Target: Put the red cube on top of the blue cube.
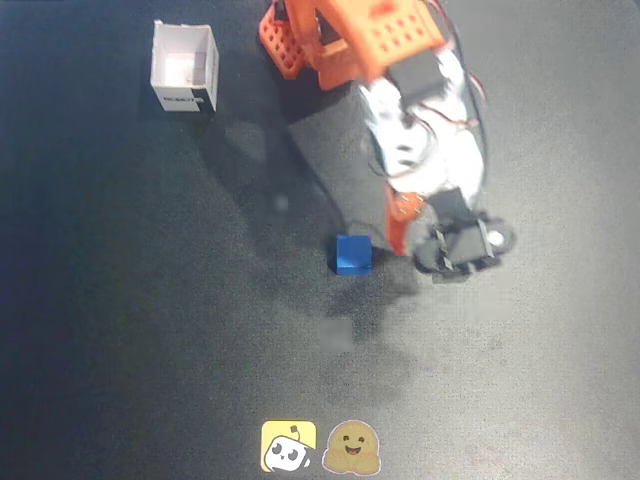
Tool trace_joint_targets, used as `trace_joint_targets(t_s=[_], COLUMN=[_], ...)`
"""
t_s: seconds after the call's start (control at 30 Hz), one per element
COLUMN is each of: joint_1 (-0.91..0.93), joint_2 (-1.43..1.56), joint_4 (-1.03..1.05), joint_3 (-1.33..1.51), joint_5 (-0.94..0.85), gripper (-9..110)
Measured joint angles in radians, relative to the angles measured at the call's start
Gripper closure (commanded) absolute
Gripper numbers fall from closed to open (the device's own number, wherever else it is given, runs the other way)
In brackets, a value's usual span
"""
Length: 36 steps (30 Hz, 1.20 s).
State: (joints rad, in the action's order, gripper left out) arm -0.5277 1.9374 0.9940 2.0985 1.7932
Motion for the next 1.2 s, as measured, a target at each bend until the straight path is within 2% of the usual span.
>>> trace_joint_targets(t_s=[0.5, 1.03, 1.2], joint_1=[-0.137, -0.140, -0.140], joint_2=[-0.210, -0.362, -0.367], joint_4=[-0.184, -0.341, -0.391], joint_3=[0.000, 0.041, 0.084], joint_5=[0.187, 0.213, 0.227], gripper=[77, 78, 84])
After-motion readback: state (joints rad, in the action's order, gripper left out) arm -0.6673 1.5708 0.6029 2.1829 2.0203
